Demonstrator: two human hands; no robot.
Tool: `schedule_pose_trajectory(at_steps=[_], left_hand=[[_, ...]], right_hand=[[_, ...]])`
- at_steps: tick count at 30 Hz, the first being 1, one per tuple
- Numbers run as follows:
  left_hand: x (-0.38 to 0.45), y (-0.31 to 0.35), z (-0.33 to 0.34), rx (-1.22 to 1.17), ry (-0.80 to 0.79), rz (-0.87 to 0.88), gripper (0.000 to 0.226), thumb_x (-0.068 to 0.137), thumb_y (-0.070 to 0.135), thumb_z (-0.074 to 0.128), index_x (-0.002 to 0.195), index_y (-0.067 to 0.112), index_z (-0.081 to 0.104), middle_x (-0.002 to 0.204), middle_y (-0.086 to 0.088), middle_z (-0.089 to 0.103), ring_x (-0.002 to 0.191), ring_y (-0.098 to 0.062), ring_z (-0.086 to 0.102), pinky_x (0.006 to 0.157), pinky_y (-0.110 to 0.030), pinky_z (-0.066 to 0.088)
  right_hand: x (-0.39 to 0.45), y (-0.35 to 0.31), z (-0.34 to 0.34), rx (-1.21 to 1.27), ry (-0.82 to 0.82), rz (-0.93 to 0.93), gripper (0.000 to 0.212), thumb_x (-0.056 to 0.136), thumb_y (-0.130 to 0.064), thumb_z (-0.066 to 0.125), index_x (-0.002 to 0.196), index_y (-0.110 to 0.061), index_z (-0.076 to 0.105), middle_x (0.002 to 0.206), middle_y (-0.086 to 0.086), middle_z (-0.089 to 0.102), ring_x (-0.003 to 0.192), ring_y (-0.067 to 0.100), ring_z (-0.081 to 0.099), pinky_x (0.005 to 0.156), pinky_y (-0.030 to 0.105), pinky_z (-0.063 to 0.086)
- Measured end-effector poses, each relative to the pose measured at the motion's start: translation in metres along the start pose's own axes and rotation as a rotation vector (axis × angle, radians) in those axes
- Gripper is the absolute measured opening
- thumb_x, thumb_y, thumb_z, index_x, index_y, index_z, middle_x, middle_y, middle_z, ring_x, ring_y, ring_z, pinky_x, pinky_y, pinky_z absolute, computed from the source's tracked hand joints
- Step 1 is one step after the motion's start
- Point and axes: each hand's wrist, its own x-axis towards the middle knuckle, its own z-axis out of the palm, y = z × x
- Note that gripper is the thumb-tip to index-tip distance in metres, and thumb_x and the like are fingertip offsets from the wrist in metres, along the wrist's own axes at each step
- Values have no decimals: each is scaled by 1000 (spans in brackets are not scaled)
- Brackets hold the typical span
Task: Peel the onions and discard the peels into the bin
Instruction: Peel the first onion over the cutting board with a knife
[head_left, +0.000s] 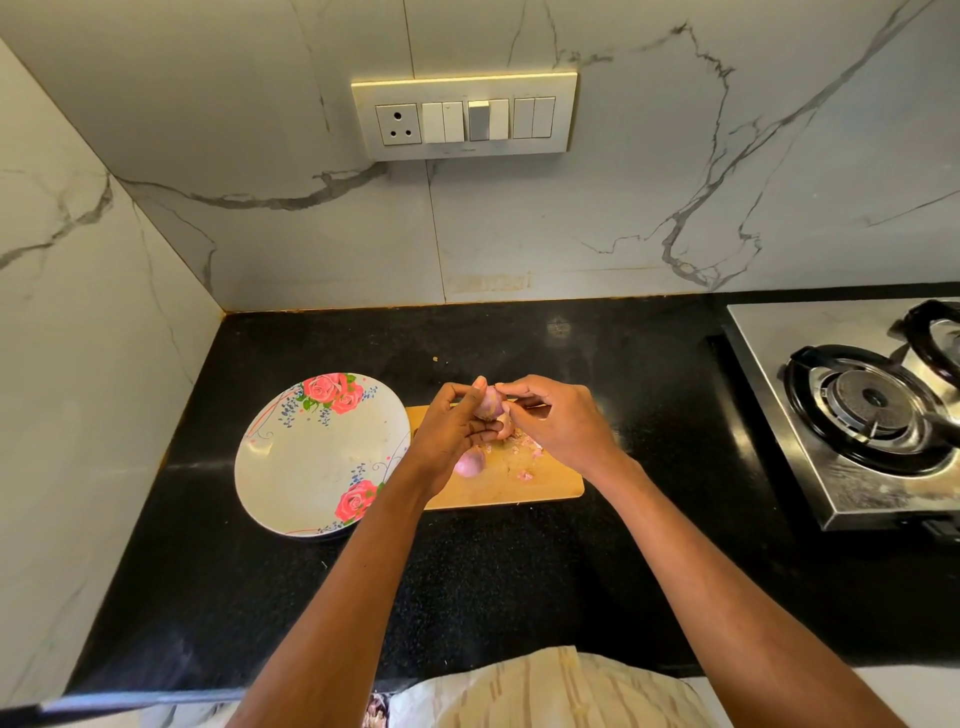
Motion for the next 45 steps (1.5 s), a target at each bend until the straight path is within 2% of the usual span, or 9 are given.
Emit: schedule_pose_trajectory(at_steps=[3, 8, 17, 19, 27, 31, 34, 39, 45], left_hand=[[-1, 0, 3, 8, 5, 17, 30, 102, 41, 53, 117, 15, 55, 113, -11, 70, 92, -20, 75, 80, -26, 61], [-1, -1, 7, 17, 26, 52, 29, 103, 39, 53, 119, 14, 53, 113, -10, 70, 89, -16, 76, 72, -23, 59], [-5, 1, 4, 20, -2, 90, 33, 104, 38, 52, 122, 11, 53, 113, -10, 69, 93, -19, 74, 72, -20, 57], [-7, 2, 2, 12, -16, 75, 31, 104, 37, 50, 122, 12, 55, 111, -7, 68, 92, -15, 72, 72, -19, 56], [-4, 3, 1, 30, 14, 57, 37, 103, 44, 50, 123, 13, 55, 114, -8, 68, 100, -19, 71, 81, -24, 59], [-3, 3, 1, 85, 14, 80, 34, 102, 42, 52, 122, 15, 55, 115, -5, 68, 101, -18, 70, 82, -24, 59], [-3, 1, -1, 126, 17, 84, 33, 102, 43, 52, 122, 16, 55, 116, -4, 68, 103, -18, 70, 79, -22, 59], [-4, 0, 0, 142, 17, 77, 32, 102, 41, 52, 122, 16, 54, 118, -5, 66, 98, -15, 71, 75, -19, 58], [-9, 2, 3, 122, -26, 75, 32, 105, 35, 50, 128, 13, 53, 111, 0, 67, 85, -5, 74, 73, -19, 57]], right_hand=[[0, -2, 4, 16, 36, 15, 24, 93, -17, 73, 117, -17, 74, 106, -8, 74, 99, -7, 66, 84, 10, 53], [0, -7, 9, 45, 93, 73, 22, 90, -16, 75, 112, -17, 74, 99, -16, 70, 95, -13, 64, 79, 5, 50], [4, -6, 7, 28, 157, 100, 16, 88, -9, 74, 102, -17, 76, 91, -15, 73, 90, -8, 68, 76, 6, 50], [5, -1, 2, 26, 124, 103, 17, 90, -6, 72, 102, -19, 77, 93, -16, 74, 92, -7, 68, 78, 6, 50], [3, -8, -4, 121, 5, 54, 25, 92, -25, 75, 116, -21, 74, 107, -15, 73, 102, -3, 67, 85, 12, 53], [1, -5, -3, 61, 47, -17, 24, 90, -23, 77, 114, -21, 75, 107, -13, 73, 100, -1, 68, 85, 16, 56], [0, -4, -3, 20, 58, -50, 20, 91, -20, 76, 111, -19, 77, 102, -12, 73, 96, -7, 66, 81, 10, 53], [-2, -1, 0, -40, 102, -74, 15, 91, -15, 76, 105, -15, 78, 97, -4, 75, 88, -10, 64, 77, 7, 50], [3, 3, 3, -39, 167, 20, 10, 89, -9, 75, 96, -14, 73, 86, -12, 69, 85, -4, 66, 73, 7, 50]])
